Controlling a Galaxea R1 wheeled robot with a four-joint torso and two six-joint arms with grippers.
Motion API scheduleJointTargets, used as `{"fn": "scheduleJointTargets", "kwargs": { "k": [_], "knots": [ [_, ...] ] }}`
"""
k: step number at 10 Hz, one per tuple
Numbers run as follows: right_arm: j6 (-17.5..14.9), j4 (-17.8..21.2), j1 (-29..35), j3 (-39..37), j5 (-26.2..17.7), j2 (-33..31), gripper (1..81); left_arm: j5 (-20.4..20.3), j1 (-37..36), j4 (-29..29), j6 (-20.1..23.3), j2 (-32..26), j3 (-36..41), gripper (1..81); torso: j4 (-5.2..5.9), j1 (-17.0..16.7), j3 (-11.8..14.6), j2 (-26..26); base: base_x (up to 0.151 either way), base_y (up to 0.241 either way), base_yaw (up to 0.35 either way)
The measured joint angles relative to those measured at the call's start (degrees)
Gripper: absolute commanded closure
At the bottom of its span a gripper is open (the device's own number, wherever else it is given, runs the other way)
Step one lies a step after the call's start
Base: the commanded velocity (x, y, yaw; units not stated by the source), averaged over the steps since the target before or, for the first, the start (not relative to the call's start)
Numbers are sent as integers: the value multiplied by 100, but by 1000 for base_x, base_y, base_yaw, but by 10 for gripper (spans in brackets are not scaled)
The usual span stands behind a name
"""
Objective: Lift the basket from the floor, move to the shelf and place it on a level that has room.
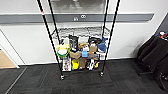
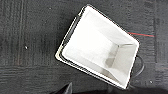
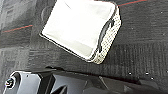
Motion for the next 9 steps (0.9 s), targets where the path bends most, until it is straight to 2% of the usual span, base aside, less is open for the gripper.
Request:
{"fn": "scheduleJointTargets", "kwargs": {
  "k": [3, 4, 7, 9],
  "knots": [
    [0, 1, 9, 23, -24, 2, 10, 105, -20, 168, 9, -30, -246, 10, 0, 363, -20, -581, 0, 0, 0],
    [0, 1, 32, 41, -27, 4, 10, 101, -30, 172, 11, 27, -450, 10, 0, 464, -103, -745, 0, 0, 0],
    [151, 6, 126, 52, -33, 4, 10, 123, -222, 185, 9, 195, -1015, 10, 0, 811, -612, -1296, 0, 0, 0],
    [201, 9, 268, 83, -22, 2, 10, 121, -463, 188, 9, 274, -1045, 10, 0, 1058, -975, -1683, 0, 0, 0]
  ]
}}
